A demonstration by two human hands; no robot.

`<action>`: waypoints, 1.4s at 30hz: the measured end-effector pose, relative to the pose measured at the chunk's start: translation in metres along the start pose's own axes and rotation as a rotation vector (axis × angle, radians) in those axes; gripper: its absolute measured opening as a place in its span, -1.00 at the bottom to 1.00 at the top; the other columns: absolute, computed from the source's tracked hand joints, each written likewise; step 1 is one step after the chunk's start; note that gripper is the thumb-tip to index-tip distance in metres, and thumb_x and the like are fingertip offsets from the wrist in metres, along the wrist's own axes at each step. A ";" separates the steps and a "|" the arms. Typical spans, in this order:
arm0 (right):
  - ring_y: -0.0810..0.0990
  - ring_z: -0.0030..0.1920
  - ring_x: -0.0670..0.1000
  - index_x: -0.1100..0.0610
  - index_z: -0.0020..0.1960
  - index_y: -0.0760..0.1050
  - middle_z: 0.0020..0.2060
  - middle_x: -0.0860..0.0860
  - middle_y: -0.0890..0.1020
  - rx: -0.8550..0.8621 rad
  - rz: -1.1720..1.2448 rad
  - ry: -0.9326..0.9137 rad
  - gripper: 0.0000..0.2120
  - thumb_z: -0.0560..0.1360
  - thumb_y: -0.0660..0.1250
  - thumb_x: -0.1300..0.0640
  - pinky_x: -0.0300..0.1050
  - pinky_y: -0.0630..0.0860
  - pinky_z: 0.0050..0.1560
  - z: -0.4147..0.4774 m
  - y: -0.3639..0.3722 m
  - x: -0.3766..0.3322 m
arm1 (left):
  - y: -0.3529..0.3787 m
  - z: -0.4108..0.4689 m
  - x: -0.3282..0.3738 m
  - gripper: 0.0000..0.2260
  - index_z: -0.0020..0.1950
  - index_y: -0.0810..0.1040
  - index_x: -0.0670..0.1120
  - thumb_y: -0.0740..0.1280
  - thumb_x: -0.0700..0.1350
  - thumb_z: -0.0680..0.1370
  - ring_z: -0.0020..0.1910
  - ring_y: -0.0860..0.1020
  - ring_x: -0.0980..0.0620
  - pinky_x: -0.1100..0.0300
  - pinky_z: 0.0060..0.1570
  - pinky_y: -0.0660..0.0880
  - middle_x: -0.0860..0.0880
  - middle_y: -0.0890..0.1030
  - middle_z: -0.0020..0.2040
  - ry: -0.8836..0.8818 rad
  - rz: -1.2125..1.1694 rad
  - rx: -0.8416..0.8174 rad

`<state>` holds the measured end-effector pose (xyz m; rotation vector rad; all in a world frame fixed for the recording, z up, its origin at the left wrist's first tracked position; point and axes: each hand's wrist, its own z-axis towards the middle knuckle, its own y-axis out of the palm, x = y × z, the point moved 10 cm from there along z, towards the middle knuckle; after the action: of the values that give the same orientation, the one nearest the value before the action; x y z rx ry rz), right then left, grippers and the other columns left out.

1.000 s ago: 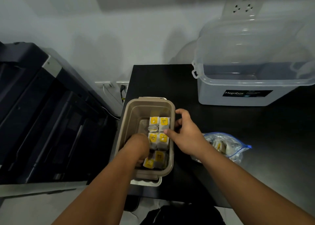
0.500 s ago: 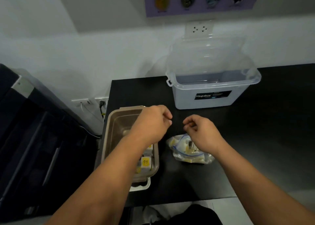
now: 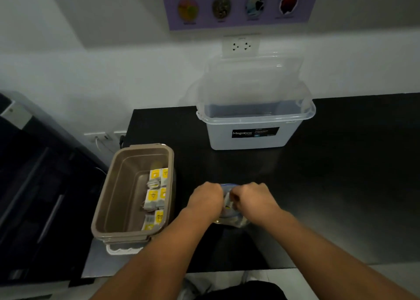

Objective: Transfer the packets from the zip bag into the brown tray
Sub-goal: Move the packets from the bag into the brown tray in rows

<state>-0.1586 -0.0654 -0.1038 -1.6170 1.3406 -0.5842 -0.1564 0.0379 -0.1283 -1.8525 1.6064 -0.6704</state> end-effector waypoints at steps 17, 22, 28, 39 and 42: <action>0.59 0.23 0.13 -0.05 0.30 0.54 0.26 0.06 0.57 -0.116 -0.148 -0.141 -0.73 0.63 0.29 -0.01 0.02 0.41 0.23 0.038 0.023 0.000 | -0.092 -0.071 -0.065 -0.90 -0.01 0.72 -0.01 0.43 -0.16 0.52 -0.15 0.66 0.06 0.21 -0.09 0.55 0.04 0.70 -0.18 0.117 -0.805 0.603; 0.60 0.20 0.09 -0.02 0.30 0.56 0.23 0.05 0.57 -0.060 -0.215 -0.133 -0.73 0.64 0.30 -0.04 0.07 0.38 0.26 0.048 0.026 -0.001 | -0.101 -0.084 -0.119 -0.87 0.08 0.70 -0.11 0.42 -0.23 0.57 -0.02 0.71 -0.10 -0.04 -0.01 0.66 -0.11 0.72 -0.01 0.108 -1.299 0.561; 0.60 0.09 0.05 0.00 0.24 0.61 0.17 0.02 0.53 0.094 -0.209 -0.147 -0.77 0.62 0.32 0.07 0.02 0.42 0.18 0.054 0.007 -0.004 | -0.097 -0.088 -0.171 -0.84 0.05 0.68 -0.12 0.41 -0.32 0.55 -0.10 0.72 -0.11 0.05 -0.13 0.69 -0.20 0.71 -0.05 0.054 -1.216 0.467; 0.62 -0.01 0.02 -0.01 0.10 0.50 -0.03 -0.03 0.63 0.119 -0.050 -0.002 -0.88 0.64 0.31 -0.04 -0.04 0.54 0.07 0.046 -0.020 -0.006 | -0.035 -0.032 -0.220 -0.78 -0.11 0.59 -0.08 0.51 -0.35 0.41 -0.21 0.71 -0.12 -0.03 -0.14 0.69 -0.17 0.69 -0.12 -0.144 -0.578 0.172; 0.61 -0.06 -0.01 -0.03 -0.02 0.44 -0.08 -0.05 0.60 0.107 0.028 0.050 -0.88 0.62 0.35 -0.02 -0.05 0.59 0.03 0.042 -0.023 -0.005 | -0.021 -0.022 -0.210 -0.83 0.08 0.64 -0.14 0.44 -0.26 0.49 -0.17 0.68 -0.02 0.23 -0.19 0.64 -0.14 0.70 0.02 -0.109 -0.329 0.050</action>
<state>-0.1147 -0.0469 -0.1025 -1.5035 1.3436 -0.6724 -0.1878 0.2456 -0.0963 -2.0993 1.2165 -0.7269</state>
